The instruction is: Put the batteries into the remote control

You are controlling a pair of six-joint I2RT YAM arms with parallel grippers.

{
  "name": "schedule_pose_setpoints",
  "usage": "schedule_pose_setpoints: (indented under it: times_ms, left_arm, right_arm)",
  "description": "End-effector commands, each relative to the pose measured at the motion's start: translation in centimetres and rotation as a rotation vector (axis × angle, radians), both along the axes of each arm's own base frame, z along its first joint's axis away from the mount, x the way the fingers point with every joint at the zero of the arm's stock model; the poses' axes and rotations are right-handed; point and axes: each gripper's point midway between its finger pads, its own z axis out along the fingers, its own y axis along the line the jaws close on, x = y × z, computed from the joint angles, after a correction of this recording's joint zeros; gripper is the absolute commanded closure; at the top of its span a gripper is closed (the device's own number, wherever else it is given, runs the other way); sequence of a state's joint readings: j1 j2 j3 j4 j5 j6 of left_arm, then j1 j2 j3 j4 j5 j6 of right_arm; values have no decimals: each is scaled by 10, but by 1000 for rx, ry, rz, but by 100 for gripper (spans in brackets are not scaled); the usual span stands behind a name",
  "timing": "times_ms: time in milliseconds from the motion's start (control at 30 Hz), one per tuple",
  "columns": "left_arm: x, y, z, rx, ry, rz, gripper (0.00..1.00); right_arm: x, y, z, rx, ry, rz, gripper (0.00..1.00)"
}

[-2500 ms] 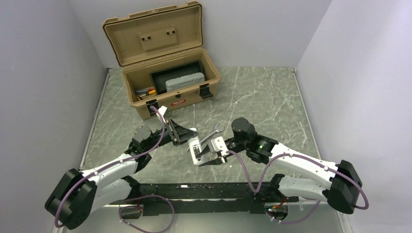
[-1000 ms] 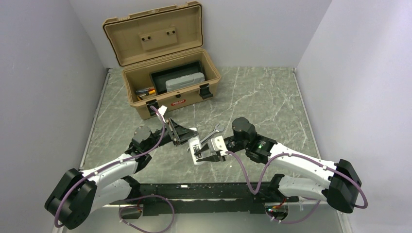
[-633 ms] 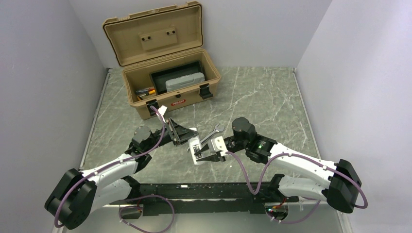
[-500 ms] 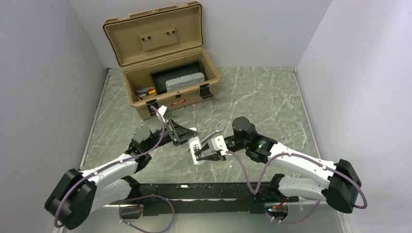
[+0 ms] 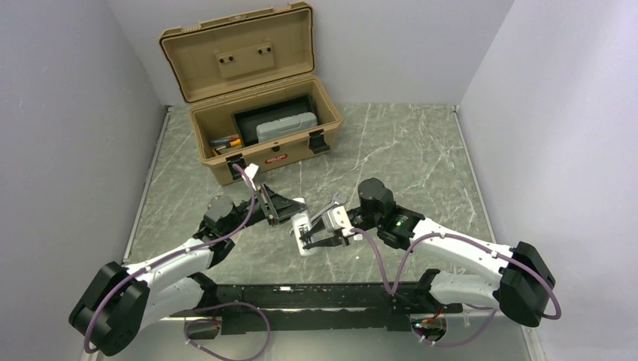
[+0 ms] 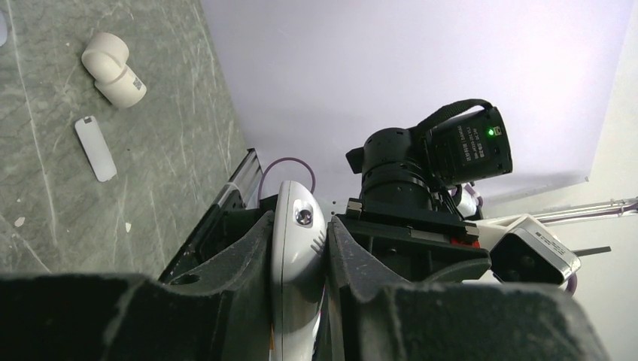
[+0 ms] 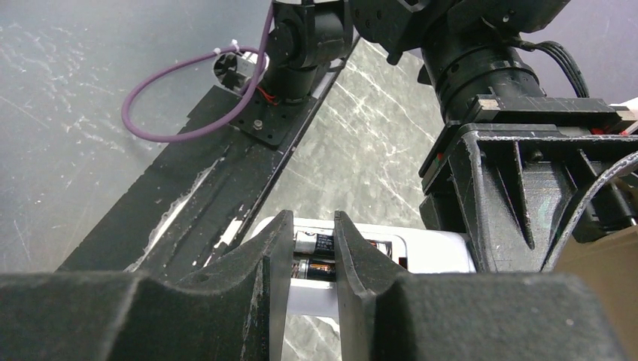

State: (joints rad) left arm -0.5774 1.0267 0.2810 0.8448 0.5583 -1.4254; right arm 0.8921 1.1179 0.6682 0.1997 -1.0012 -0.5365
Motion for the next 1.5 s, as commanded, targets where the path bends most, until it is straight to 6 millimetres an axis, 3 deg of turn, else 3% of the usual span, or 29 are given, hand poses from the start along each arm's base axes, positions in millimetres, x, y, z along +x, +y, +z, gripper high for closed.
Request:
schedule_pose_setpoints:
  times_ms: [0,1467]
  left_arm:
    - [-14,-1,48,-105,-126,-59,100]
    - [-22,-8,55,-134,-130,-87,100]
  right_arm:
    - [7,0,-11,-13,13,-15,73]
    - [54,5,-31,-41,-23,-172,82]
